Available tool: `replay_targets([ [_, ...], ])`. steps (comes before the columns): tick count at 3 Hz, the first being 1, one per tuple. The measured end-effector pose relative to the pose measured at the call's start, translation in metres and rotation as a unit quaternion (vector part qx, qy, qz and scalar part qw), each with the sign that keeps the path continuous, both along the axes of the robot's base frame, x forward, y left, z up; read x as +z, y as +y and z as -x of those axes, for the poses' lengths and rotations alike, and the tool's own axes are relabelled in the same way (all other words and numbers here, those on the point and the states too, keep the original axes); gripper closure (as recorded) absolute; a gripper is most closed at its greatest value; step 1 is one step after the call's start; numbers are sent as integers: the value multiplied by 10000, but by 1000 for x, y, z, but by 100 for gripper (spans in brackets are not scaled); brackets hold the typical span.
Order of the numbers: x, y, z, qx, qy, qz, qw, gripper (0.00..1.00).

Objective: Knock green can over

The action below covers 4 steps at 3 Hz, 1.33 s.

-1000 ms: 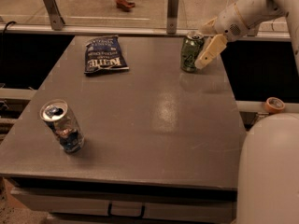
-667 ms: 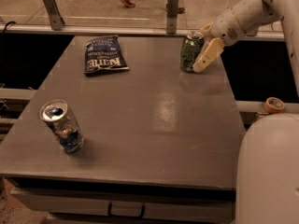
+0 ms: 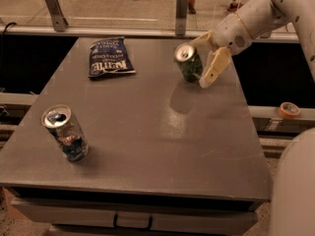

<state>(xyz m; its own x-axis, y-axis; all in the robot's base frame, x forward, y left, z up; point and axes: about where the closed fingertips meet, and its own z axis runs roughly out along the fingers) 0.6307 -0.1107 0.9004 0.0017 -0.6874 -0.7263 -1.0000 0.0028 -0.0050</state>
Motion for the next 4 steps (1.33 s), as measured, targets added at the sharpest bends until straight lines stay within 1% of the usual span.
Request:
replay_targets([
  [1, 13, 39, 56, 852, 32, -100, 9963, 0],
  [2, 17, 64, 93, 1330, 37, -104, 9911, 0],
  [3, 25, 66, 101, 1330, -116, -83, 9910, 0],
  [4, 40, 34, 73, 715, -540, 46, 9960, 0],
])
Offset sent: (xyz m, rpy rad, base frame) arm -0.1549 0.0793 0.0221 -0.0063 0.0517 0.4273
